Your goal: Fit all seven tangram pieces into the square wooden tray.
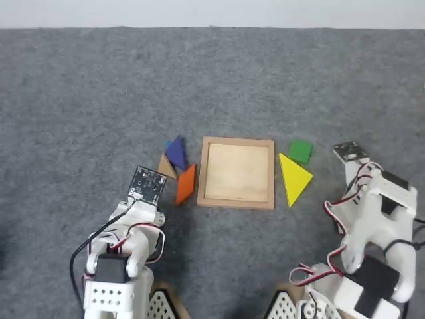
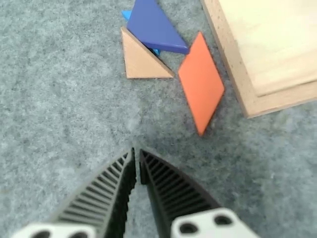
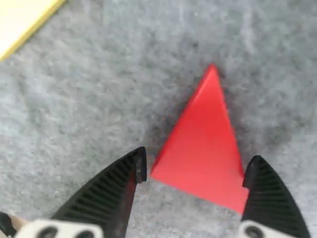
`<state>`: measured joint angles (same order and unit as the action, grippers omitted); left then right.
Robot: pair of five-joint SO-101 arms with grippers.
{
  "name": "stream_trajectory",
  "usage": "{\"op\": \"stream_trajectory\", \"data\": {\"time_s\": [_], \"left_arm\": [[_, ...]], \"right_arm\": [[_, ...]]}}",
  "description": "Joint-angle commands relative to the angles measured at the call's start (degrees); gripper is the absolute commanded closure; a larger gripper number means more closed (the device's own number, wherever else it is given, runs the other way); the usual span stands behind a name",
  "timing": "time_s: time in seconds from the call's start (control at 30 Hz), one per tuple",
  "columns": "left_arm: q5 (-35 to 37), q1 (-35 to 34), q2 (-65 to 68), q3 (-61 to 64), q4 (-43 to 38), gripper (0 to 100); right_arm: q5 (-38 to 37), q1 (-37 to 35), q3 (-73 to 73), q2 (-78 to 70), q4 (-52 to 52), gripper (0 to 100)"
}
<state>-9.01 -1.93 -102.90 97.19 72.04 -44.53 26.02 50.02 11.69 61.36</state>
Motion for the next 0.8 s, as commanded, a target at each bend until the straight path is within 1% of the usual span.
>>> {"op": "stream_trajectory", "data": {"time_s": [0.0, 0.1, 0.37, 0.53, 0.7, 0.77], "left_arm": [[0.4, -0.2, -1.0, -0.7, 0.2, 98], [0.4, -0.2, -1.0, -0.7, 0.2, 98], [0.4, -0.2, -1.0, -0.7, 0.2, 98], [0.4, -0.2, -1.0, -0.7, 0.2, 98], [0.4, -0.2, -1.0, -0.7, 0.2, 98], [0.4, -0.2, -1.0, -0.7, 0.2, 98]], "right_arm": [[-2.1, -0.5, 0.9, 1.0, -1.6, 67.4], [-2.4, -0.4, 2.3, -1.2, -4.2, 67.4], [-2.7, 0.5, 2.3, -1.6, -4.2, 67.4], [-8.5, 0.5, 2.5, -2.0, -1.1, 67.4], [-9.1, 0.3, 2.3, -1.6, 0.3, 67.4], [-10.8, 0.1, 2.3, -1.6, 1.3, 67.4]]}}
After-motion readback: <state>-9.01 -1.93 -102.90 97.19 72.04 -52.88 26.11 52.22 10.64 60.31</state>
